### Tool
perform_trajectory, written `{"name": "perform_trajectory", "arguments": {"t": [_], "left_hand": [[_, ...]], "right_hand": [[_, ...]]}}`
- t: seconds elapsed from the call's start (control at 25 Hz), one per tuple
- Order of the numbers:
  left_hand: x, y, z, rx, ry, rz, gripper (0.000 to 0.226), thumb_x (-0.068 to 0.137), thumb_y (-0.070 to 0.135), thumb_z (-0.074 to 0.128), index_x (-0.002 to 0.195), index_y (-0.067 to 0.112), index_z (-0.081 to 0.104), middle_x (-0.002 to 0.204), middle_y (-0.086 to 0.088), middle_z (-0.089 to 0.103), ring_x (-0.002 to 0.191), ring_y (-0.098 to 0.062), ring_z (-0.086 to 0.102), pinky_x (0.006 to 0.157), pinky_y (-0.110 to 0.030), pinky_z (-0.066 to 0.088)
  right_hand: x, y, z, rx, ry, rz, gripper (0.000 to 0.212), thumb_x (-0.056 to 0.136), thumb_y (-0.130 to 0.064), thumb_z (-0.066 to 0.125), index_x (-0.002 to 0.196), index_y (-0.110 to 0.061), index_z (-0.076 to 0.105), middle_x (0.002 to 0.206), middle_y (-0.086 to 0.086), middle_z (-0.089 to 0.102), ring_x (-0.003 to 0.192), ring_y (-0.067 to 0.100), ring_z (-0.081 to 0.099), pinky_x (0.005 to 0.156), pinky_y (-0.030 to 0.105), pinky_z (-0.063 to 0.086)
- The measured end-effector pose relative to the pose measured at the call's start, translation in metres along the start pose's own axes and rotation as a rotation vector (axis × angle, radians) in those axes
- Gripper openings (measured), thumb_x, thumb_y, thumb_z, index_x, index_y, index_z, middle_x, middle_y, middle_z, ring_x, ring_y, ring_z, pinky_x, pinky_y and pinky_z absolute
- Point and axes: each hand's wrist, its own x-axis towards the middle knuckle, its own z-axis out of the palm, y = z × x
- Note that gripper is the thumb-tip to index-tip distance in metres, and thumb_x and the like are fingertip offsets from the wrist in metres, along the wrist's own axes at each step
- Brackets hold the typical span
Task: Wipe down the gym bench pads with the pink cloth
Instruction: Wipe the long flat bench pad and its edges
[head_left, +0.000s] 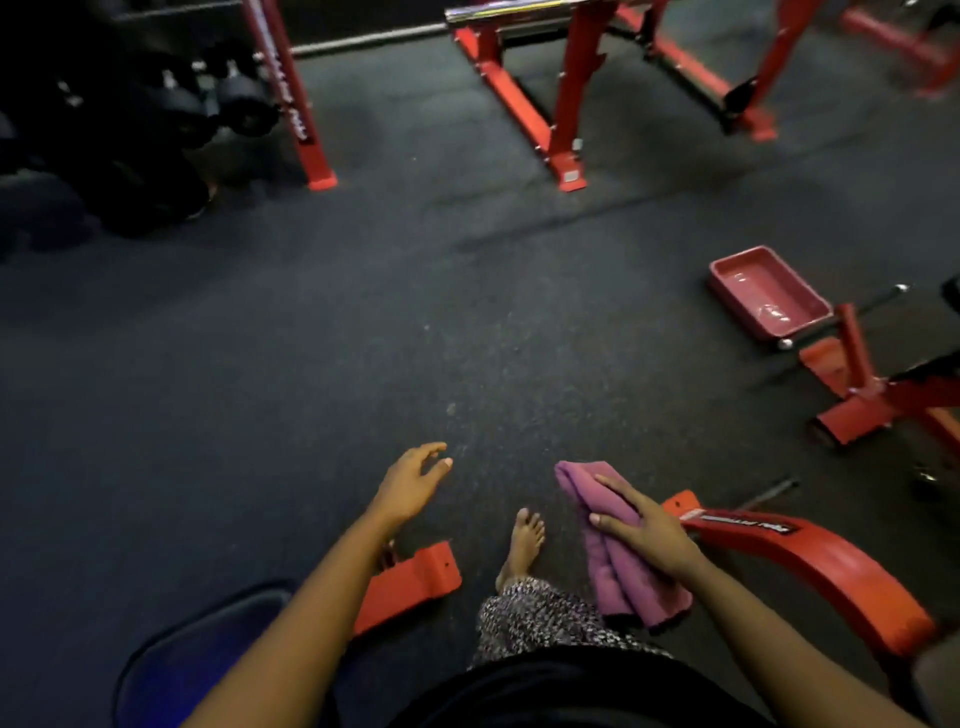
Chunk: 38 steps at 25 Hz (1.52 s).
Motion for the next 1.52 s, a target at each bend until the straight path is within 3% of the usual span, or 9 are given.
{"name": "perform_trajectory", "arguments": {"t": [0.16,0.44,0.68,0.88,1.0,1.12,1.2,1.32,1.52], "left_hand": [[0.098,0.086,-0.009,0.077,-0.023,0.015,0.038,0.094,0.024,0.05,0.131,0.015,0.05,0.132,-0.007,0.053,0.121,-0.02,0.05,0.099,-0.026,0.037],[0.204,0.123,-0.01,0.074,-0.015,-0.142,0.032,0.094,0.024,0.051,0.125,0.014,0.055,0.128,-0.006,0.057,0.109,-0.012,0.051,0.088,-0.021,0.037],[0.364,0.199,-0.013,0.086,0.018,-0.185,0.034,0.095,0.027,0.049,0.127,0.015,0.052,0.133,-0.007,0.054,0.123,-0.024,0.049,0.099,-0.034,0.039],[0.538,0.352,0.02,0.142,-0.083,-0.084,0.035,0.097,0.029,0.045,0.129,0.017,0.051,0.137,-0.005,0.051,0.125,-0.024,0.047,0.099,-0.033,0.038],[0.633,0.458,0.056,0.227,-0.182,0.045,0.034,0.096,0.027,0.047,0.127,0.016,0.054,0.133,-0.005,0.054,0.122,-0.021,0.05,0.101,-0.031,0.038],[0.715,0.567,0.103,0.264,-0.274,0.205,0.033,0.096,0.027,0.047,0.125,0.015,0.055,0.131,-0.003,0.055,0.121,-0.019,0.05,0.098,-0.026,0.035],[0.767,0.636,0.14,0.261,-0.329,0.291,0.032,0.096,0.024,0.046,0.124,0.013,0.056,0.128,-0.001,0.055,0.119,-0.017,0.05,0.093,-0.02,0.032],[0.834,0.709,0.19,0.238,-0.387,0.279,0.031,0.095,0.021,0.05,0.123,0.011,0.056,0.124,-0.004,0.058,0.116,-0.017,0.052,0.091,-0.02,0.034],[0.922,0.788,0.254,0.354,-0.522,0.234,0.032,0.094,0.023,0.051,0.124,0.012,0.055,0.125,-0.009,0.058,0.12,-0.023,0.052,0.094,-0.027,0.037]], "right_hand": [[0.068,0.012,-0.075,0.05,0.067,0.096,0.074,0.055,-0.086,0.053,0.123,-0.061,0.038,0.134,-0.008,0.054,0.12,0.012,0.052,0.103,0.03,0.039],[0.237,-0.025,-0.2,0.0,0.035,-0.049,0.06,0.077,-0.049,0.069,0.129,-0.052,0.039,0.134,0.002,0.054,0.123,0.018,0.05,0.1,0.029,0.038],[0.387,-0.034,-0.309,0.079,0.079,-0.085,0.063,0.076,-0.05,0.069,0.132,-0.048,0.042,0.136,-0.004,0.053,0.123,0.016,0.05,0.103,0.031,0.039],[0.464,0.007,-0.44,0.091,0.177,0.101,0.061,0.076,-0.058,0.063,0.131,-0.056,0.037,0.131,-0.002,0.055,0.121,0.017,0.05,0.102,0.032,0.039],[0.484,0.041,-0.517,0.169,0.307,0.241,0.062,0.077,-0.053,0.066,0.133,-0.047,0.041,0.133,-0.004,0.054,0.122,0.017,0.051,0.101,0.029,0.038],[0.506,0.083,-0.583,0.269,0.452,0.341,0.07,0.067,-0.064,0.066,0.131,-0.043,0.047,0.134,-0.006,0.054,0.121,0.015,0.051,0.103,0.028,0.038],[0.532,0.112,-0.631,0.304,0.525,0.36,0.066,0.073,-0.056,0.068,0.132,-0.036,0.048,0.134,-0.009,0.052,0.117,0.009,0.048,0.097,0.02,0.035],[0.569,0.155,-0.703,0.331,0.595,0.413,0.055,0.084,-0.032,0.067,0.135,-0.025,0.047,0.131,-0.009,0.049,0.113,0.006,0.043,0.088,0.011,0.028],[0.63,0.208,-0.801,0.273,0.551,0.488,0.06,0.083,-0.033,0.068,0.137,-0.024,0.043,0.14,-0.003,0.046,0.127,0.018,0.044,0.101,0.021,0.03]]}}
